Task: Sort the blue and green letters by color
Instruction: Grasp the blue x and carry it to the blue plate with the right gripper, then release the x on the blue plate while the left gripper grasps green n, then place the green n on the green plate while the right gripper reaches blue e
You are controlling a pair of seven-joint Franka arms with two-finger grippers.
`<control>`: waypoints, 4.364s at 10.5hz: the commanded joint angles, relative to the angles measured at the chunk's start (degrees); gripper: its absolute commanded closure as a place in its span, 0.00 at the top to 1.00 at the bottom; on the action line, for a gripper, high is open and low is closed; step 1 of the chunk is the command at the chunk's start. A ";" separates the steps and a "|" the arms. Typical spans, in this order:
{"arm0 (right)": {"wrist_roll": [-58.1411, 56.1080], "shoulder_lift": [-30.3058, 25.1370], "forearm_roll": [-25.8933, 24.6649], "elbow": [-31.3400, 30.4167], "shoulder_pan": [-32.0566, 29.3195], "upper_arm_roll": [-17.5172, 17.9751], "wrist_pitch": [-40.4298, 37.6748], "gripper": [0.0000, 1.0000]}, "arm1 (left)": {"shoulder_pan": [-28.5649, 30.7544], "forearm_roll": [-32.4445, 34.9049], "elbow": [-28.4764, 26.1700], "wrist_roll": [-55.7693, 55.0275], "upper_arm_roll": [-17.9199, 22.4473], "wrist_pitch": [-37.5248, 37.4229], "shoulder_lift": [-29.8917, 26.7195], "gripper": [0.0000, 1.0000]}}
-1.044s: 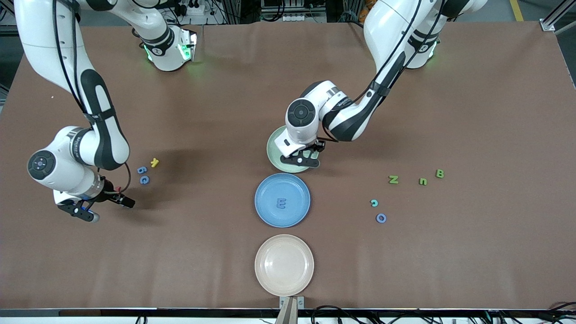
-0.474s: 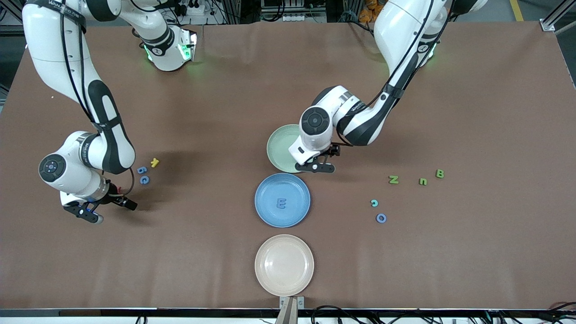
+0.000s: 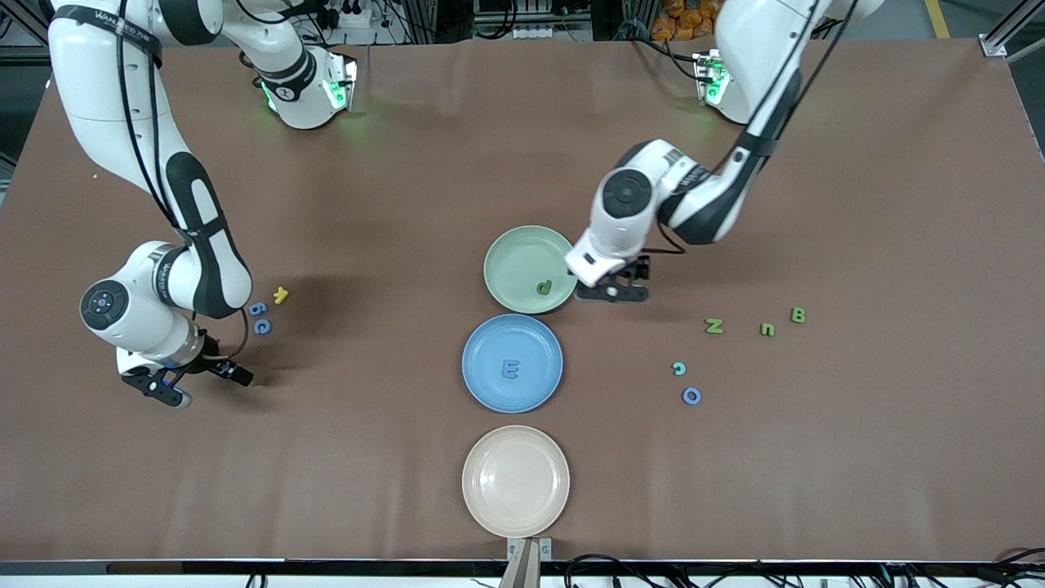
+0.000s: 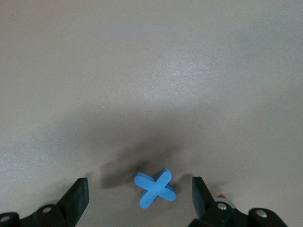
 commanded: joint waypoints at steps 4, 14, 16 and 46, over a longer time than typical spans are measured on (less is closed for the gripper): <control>-0.61 0.37 1.13 -0.93 -0.47 0.80 1.59 0.05 | 13.26 6.69 -2.00 0.15 -0.49 1.84 -0.89 1.00; 9.81 -0.78 1.13 8.46 4.35 2.63 -5.00 0.00 | 27.50 6.87 -1.73 24.46 -0.58 2.89 0.60 1.00; 15.09 -0.43 1.30 10.92 6.28 4.83 -5.00 0.00 | 28.74 6.87 -1.82 29.57 -0.67 5.43 1.83 1.00; -14.10 -8.76 -1.25 6.83 15.28 2.74 -16.60 1.00 | 37.18 6.52 -4.81 27.78 -15.41 5.99 1.13 0.00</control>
